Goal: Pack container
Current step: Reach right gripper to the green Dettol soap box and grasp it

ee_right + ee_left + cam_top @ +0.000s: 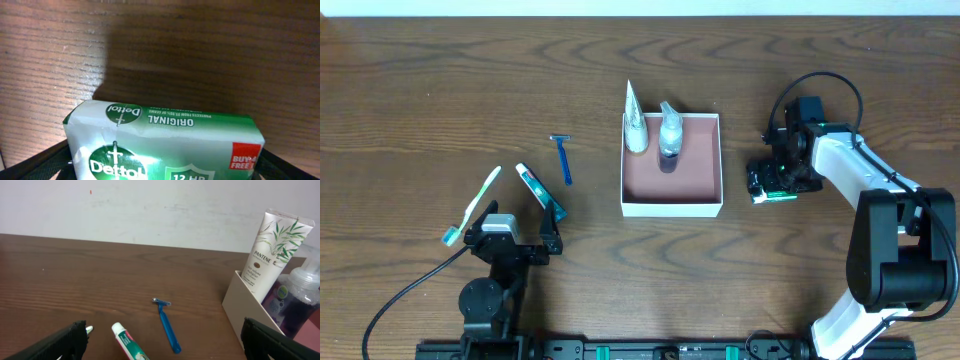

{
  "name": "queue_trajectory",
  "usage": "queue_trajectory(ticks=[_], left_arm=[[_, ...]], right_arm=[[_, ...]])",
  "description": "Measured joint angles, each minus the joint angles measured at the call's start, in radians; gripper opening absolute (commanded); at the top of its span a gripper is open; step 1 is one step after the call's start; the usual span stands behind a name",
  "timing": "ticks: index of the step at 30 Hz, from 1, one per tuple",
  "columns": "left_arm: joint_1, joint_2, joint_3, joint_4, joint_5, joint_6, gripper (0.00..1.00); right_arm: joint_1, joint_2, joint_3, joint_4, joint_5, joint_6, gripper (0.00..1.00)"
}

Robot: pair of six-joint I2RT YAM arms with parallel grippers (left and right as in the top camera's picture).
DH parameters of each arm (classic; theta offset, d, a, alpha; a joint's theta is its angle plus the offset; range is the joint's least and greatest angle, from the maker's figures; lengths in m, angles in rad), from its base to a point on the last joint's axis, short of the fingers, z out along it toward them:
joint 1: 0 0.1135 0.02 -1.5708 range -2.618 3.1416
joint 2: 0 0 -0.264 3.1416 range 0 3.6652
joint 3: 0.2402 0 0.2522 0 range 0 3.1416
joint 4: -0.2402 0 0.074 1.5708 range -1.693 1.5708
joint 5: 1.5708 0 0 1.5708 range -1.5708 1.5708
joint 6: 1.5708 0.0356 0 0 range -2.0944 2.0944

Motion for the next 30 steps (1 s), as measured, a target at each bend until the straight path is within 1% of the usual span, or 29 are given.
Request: queue_trajectory(ticks=[3,10,14,18,24,27,30], left_arm=[[0.000,0.000,0.000,0.000,0.000,0.000,0.98],[0.000,0.000,0.000,0.000,0.000,0.000,0.98],[0.000,0.000,0.000,0.000,0.000,0.000,0.98],[0.000,0.000,0.000,0.000,0.000,0.000,0.98],[0.000,0.000,0.000,0.000,0.000,0.000,0.98],[0.000,0.000,0.000,0.000,0.000,0.000,0.98],[0.000,0.000,0.000,0.000,0.000,0.000,0.98]], right_arm=[[0.000,-0.001,0.000,0.007,-0.003,-0.005,0.83],[0.000,-0.001,0.000,0.020,-0.007,-0.006,0.84],[0.000,0.008,0.033,-0.043,-0.040,-0.008,0.83],[0.000,0.021,0.137,-0.142,-0.080,-0.009,0.82],[0.002,0.021,0.341,-0.285,-0.109,-0.001,0.81],[0.002,0.021,0.403,-0.331,-0.128,0.014,0.80],[0.002,0.021,0.443,-0.342,-0.182,0.023,0.80]])
